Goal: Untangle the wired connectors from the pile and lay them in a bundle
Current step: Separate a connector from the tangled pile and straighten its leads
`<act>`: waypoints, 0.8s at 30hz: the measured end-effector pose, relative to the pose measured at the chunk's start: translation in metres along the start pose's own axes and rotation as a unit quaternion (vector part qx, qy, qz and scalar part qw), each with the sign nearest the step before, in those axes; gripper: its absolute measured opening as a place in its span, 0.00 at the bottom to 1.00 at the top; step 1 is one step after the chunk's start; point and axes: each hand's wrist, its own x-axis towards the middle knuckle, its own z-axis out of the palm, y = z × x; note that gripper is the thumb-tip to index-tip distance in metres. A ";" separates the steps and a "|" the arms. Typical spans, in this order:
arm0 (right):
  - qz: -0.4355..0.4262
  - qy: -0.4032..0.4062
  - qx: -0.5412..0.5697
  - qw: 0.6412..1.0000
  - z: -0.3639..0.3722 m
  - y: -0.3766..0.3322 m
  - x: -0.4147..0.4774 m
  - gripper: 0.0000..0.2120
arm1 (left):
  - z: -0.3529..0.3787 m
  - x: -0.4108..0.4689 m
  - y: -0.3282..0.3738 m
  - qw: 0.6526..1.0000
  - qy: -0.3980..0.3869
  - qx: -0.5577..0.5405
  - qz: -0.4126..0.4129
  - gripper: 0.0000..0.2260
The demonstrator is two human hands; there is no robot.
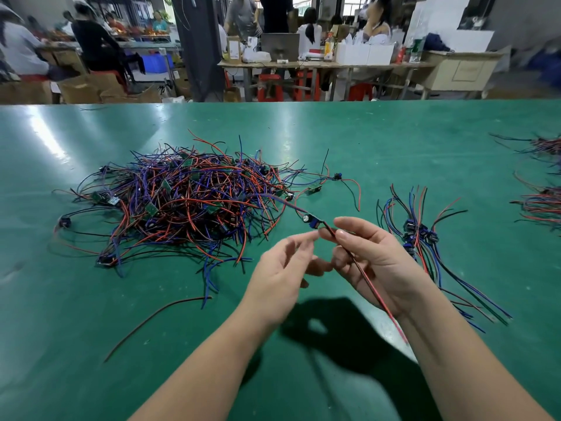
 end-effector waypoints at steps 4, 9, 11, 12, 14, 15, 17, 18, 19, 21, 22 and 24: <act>0.062 -0.013 -0.022 0.998 0.002 0.007 -0.002 0.06 | 0.002 0.002 -0.002 0.998 0.014 -0.057 0.033 0.16; 0.080 -0.020 -0.139 0.987 0.006 0.017 -0.004 0.08 | -0.002 0.003 0.001 0.985 0.038 -0.166 0.022 0.11; 0.057 0.012 -0.184 0.981 0.005 0.016 -0.002 0.05 | -0.007 0.004 0.002 0.990 0.043 -0.136 0.004 0.12; 0.047 0.036 -0.196 0.979 0.003 0.014 0.000 0.04 | -0.010 0.005 0.003 0.992 0.031 -0.119 -0.008 0.13; 0.041 0.062 -0.181 0.981 0.000 0.012 0.003 0.06 | -0.013 0.005 0.003 0.995 -0.024 -0.095 -0.033 0.14; 0.046 0.055 -0.164 0.984 -0.001 0.011 0.003 0.09 | -0.013 0.004 0.003 0.994 -0.053 -0.080 -0.044 0.14; 0.065 0.009 -0.146 0.987 0.001 0.009 0.000 0.11 | -0.011 0.000 0.003 0.992 -0.099 -0.052 -0.060 0.14; 0.073 -0.015 -0.145 0.987 0.001 0.009 -0.002 0.09 | -0.010 -0.002 0.002 0.990 -0.117 -0.041 -0.065 0.14; 0.078 -0.029 -0.147 0.986 0.002 0.009 -0.003 0.07 | -0.010 -0.004 0.002 0.989 -0.128 -0.030 -0.071 0.13; 0.076 -0.023 -0.155 0.985 0.001 0.008 -0.004 0.02 | -0.011 -0.004 0.004 0.987 -0.139 0.001 -0.082 0.10; 0.071 -0.006 -0.162 0.984 0.000 0.007 -0.003 0.02 | -0.012 -0.005 0.004 0.986 -0.145 0.014 -0.085 0.10; 0.054 0.051 -0.166 0.983 -0.006 0.002 0.002 0.02 | -0.013 -0.007 0.006 0.978 -0.180 0.037 -0.096 0.10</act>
